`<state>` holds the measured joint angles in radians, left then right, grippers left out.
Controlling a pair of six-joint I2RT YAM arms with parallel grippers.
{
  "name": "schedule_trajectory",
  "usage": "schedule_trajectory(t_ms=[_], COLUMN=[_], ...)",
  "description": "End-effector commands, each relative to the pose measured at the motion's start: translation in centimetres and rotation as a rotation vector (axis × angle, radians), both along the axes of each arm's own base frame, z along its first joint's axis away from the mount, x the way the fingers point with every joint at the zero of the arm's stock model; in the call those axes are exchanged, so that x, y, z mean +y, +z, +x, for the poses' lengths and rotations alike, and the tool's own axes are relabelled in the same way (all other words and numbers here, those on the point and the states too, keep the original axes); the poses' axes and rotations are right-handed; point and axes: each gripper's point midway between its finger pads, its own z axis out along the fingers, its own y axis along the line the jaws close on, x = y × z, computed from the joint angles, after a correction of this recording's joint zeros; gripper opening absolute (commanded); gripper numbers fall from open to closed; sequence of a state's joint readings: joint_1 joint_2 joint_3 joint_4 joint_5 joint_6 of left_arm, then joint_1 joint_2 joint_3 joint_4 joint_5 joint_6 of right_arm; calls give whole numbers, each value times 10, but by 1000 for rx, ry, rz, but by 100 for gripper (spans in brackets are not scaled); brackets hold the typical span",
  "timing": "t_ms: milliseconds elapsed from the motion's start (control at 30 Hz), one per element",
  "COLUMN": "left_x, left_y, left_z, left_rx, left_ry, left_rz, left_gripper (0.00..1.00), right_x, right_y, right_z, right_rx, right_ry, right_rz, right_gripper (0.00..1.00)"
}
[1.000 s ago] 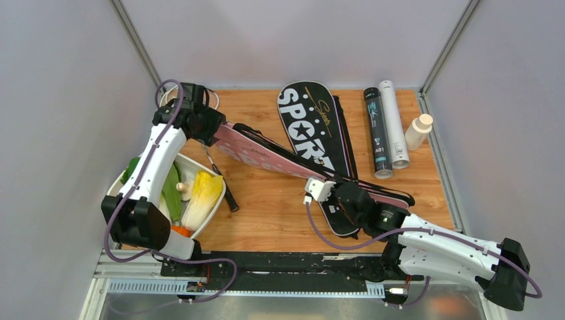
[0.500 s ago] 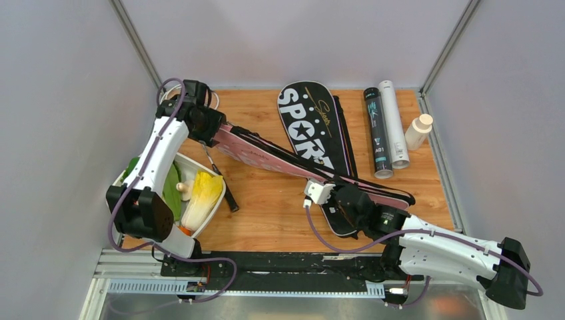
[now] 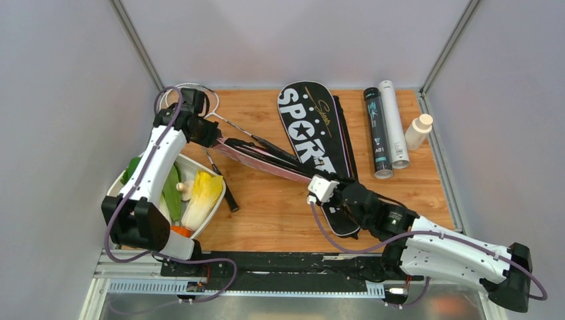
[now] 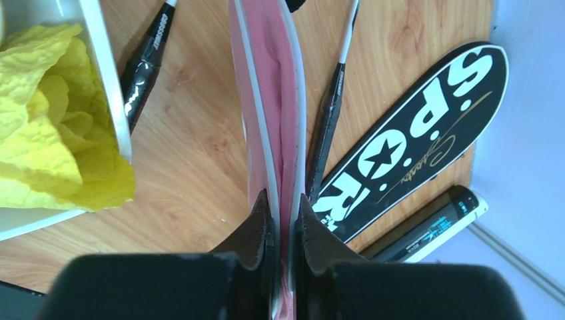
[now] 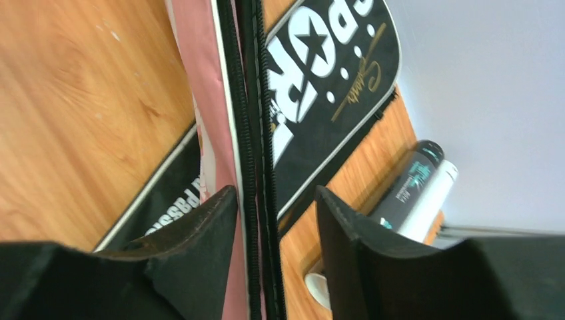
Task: Pack up the badminton gear
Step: Zip the racket bag at the center of the board.
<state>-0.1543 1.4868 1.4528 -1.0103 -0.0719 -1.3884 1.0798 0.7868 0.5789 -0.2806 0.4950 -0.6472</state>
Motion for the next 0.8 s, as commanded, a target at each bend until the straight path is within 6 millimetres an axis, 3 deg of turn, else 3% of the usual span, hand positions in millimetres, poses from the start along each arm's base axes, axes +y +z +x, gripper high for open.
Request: schedule_trajectory(t_ms=[0,100,200,267,333,500,567,667,767], left_x=[0,-14,-19,-14,-12,-14,-13,-14,-14], left_y=[6,0,-12,-15,-15,-21,-24,-26,-27], left_z=[-12,-9,-15,-18,-22,-29,-32,-34,-37], left_rx=[-53,-90,-93,-96,-105,-127,-134,-149,-161], left_ry=[9,-24,-49,-49,-54,-72,-82,-98,-111], left_rz=[-39,-113,-138,-109,-98,-109,-102,-100,-100], left_gripper=[3,0,0,0,0,5,11,23,25], right_x=[34,55,74,89,120,187,212,237,251], right_y=[53,74,105,111,110,87,95,97,96], right_z=[-26,-39,-25,-12,-11,-2,3,8,14], right_rx=[109,209,278,355,451,569,589,625,589], right_ry=[122,168,48,-62,-46,17,53,71,100], right_rz=[324,481,717,868,941,877,906,942,939], right_gripper=[55,60,59,56,54,51,51,50,49])
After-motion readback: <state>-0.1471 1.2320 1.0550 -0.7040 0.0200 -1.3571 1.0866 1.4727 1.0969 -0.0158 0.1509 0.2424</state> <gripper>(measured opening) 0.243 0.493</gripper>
